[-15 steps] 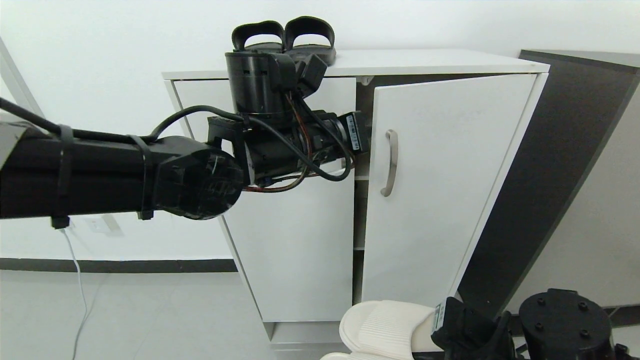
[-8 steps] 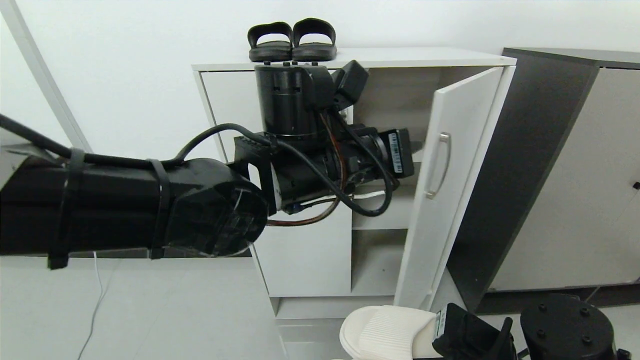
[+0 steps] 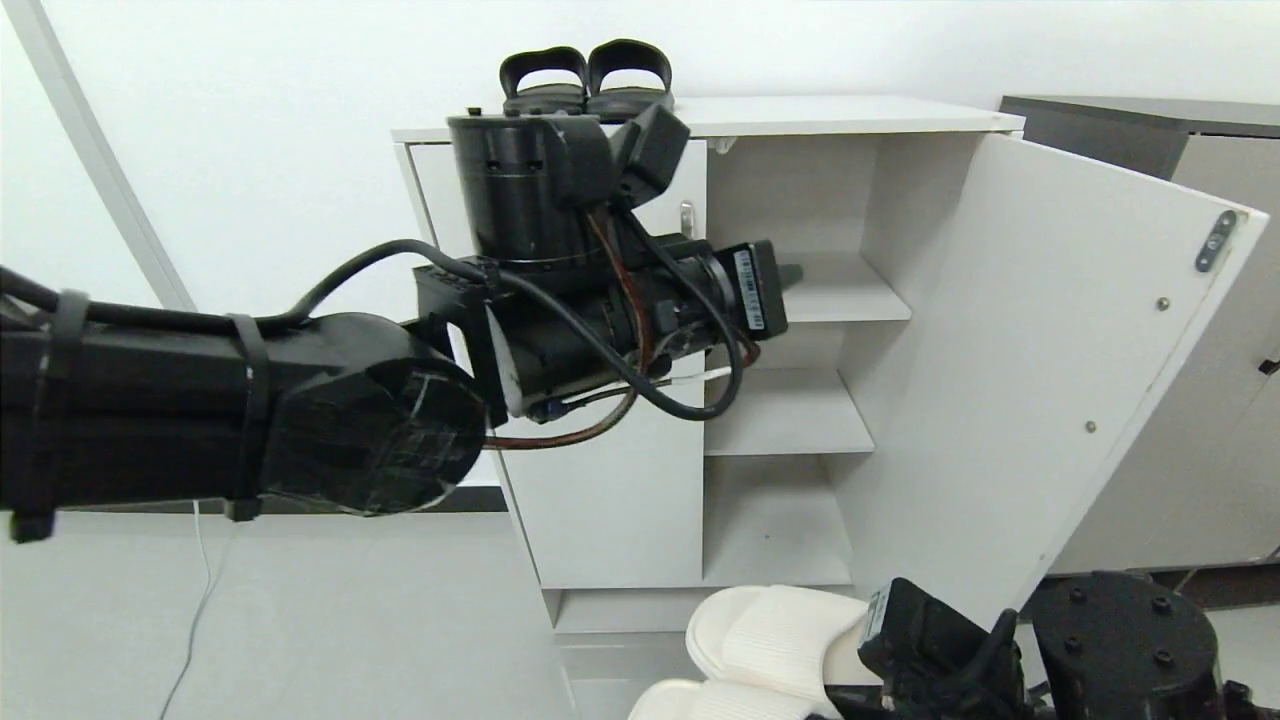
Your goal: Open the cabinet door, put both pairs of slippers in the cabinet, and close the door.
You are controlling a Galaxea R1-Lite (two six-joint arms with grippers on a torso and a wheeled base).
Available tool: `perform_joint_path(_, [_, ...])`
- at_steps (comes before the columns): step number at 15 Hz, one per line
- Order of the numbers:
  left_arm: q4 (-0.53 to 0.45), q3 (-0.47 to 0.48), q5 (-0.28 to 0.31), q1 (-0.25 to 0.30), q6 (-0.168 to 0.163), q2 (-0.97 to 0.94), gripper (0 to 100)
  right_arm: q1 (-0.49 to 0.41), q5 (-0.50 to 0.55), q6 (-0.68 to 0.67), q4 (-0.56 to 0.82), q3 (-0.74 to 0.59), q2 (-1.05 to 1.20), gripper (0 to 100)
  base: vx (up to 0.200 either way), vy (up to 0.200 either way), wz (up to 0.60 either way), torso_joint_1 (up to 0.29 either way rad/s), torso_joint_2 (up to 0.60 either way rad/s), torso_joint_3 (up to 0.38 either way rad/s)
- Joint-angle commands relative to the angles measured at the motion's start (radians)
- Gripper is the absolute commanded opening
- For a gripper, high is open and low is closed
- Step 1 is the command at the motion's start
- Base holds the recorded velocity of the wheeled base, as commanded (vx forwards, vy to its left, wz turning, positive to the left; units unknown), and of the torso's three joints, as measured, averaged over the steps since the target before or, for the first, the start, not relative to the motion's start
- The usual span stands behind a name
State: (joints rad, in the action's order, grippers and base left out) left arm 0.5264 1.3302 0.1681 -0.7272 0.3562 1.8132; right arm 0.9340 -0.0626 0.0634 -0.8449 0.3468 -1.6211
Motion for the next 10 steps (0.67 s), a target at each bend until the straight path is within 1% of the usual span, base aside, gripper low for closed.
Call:
perform_joint_path(1, [-0.005,-0.089,-0.024,0.084,-0.016,-0.155,0,-0.023,0.079,-0.024,0.000,0.054,-0.040,0,0.000,0.000,0.00,0.000,0.00,0.000])
perform_joint_path(2, [-0.019,-0.141,-0.044,0.132,-0.051,-0.224,0,-0.029,0.141,-0.059,-0.002,0.087,-0.054,0,0.000,0.000,0.00,0.000,0.00,0.000])
perform_joint_path(3, [-0.036,-0.184,-0.087,0.166,-0.088,-0.285,0,-0.037,0.193,-0.085,0.001,0.120,-0.060,0,0.000,0.000,0.00,0.000,0.00,0.000])
perform_joint_path(4, [-0.075,-0.272,-0.159,0.218,-0.132,-0.387,0,-0.060,0.277,-0.116,0.003,0.176,-0.094,0,0.000,0.000,0.00,0.000,0.00,0.000])
perform_joint_path(5, [-0.089,-0.341,-0.183,0.259,-0.148,-0.469,0,-0.073,0.345,-0.128,0.004,0.228,-0.126,0,0.000,0.000,0.00,0.000,0.00,0.000])
perform_joint_path(6, [-0.091,-0.417,-0.188,0.282,-0.149,-0.554,0,-0.086,0.438,-0.140,0.004,0.290,-0.174,0,0.000,0.000,0.00,0.000,0.00,0.000])
perform_joint_path(7, [-0.092,-0.477,-0.193,0.298,-0.158,-0.624,0,-0.089,0.526,-0.159,0.004,0.345,-0.214,0,0.000,0.000,0.00,0.000,0.00,0.000])
perform_joint_path(8, [-0.094,-0.542,-0.210,0.319,-0.183,-0.700,0,-0.090,0.596,-0.188,0.004,0.393,-0.255,0,0.000,0.000,0.00,0.000,0.00,0.000])
perform_joint_path(9, [-0.094,-0.595,-0.246,0.339,-0.214,-0.758,0,-0.093,0.653,-0.197,0.004,0.423,-0.278,0,0.000,0.000,0.00,0.000,0.00,0.000])
perform_joint_path(10, [-0.094,-0.645,-0.302,0.362,-0.243,-0.808,0,-0.098,0.698,-0.198,0.004,0.440,-0.295,0,0.000,0.000,0.00,0.000,0.00,0.000])
